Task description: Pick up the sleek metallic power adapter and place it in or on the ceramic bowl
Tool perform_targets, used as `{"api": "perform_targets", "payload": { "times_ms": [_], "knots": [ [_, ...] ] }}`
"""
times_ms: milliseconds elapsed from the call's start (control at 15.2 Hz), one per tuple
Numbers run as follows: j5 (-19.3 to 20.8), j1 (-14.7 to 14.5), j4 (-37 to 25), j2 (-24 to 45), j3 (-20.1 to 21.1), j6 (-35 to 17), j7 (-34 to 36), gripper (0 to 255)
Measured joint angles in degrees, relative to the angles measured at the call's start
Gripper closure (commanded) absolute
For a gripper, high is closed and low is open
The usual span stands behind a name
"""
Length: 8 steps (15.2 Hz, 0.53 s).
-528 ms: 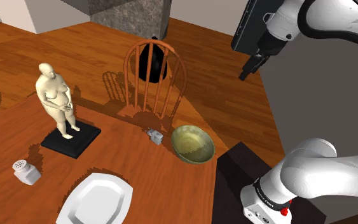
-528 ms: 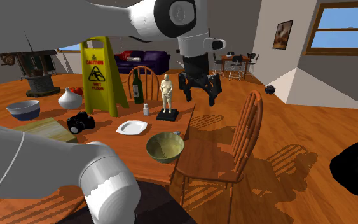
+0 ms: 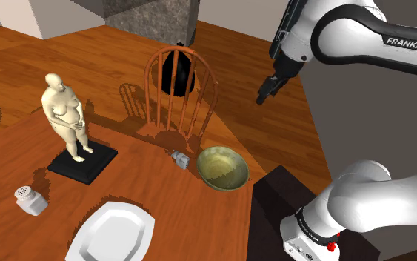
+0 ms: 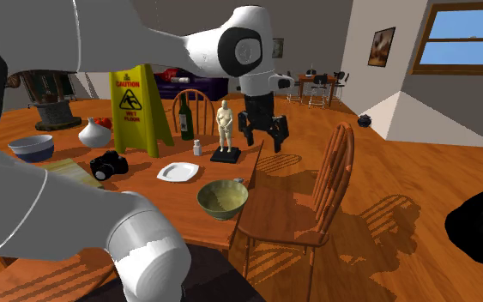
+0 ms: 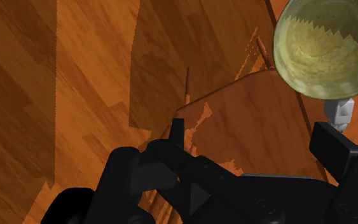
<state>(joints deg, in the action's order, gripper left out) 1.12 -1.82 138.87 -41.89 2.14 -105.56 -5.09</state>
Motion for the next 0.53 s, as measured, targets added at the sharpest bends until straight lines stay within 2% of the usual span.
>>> {"api": "perform_targets", "payload": {
  "times_ms": [528],
  "knots": [
    [-2.84,-2.88,2.62,10.74,5.53,-11.45,4.98,0]
  ]
}}
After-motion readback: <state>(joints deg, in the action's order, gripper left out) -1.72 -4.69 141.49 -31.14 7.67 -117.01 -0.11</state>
